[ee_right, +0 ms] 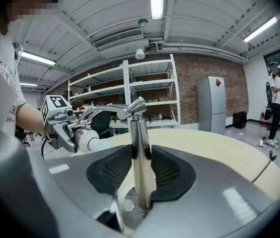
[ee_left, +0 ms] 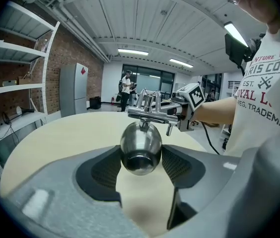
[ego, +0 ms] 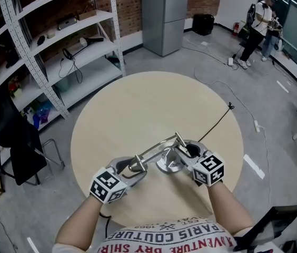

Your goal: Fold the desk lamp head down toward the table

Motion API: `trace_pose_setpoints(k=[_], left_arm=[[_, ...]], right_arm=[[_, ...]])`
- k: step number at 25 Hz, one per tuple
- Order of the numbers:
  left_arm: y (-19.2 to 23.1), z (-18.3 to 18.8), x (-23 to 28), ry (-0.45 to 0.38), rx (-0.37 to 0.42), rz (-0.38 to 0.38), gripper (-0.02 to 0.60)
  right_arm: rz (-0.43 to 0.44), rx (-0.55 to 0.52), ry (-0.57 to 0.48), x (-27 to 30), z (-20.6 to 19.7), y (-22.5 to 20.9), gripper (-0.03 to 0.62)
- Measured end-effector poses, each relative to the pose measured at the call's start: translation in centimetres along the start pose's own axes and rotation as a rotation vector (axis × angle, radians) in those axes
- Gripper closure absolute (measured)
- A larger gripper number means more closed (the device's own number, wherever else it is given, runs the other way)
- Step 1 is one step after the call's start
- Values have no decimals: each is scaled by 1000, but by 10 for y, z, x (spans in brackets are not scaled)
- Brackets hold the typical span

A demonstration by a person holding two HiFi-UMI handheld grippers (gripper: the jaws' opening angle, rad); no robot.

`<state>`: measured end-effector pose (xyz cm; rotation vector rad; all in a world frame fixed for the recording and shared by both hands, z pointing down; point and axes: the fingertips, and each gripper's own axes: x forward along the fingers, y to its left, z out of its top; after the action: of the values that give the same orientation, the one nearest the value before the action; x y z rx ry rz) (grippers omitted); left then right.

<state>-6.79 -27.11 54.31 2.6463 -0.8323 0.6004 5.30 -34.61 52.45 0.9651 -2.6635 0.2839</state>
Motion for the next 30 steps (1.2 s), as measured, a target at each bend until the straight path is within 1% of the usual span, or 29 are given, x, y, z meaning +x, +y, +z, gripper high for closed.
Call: trace_pose_setpoints(k=[8, 30], left_arm=[[3, -12, 14, 21, -20, -11, 331], [2, -35, 55, 14, -31, -50, 331]], right_arm=[[1, 6, -4, 1, 0, 1, 479], [4, 11, -30, -1, -3, 4, 477]])
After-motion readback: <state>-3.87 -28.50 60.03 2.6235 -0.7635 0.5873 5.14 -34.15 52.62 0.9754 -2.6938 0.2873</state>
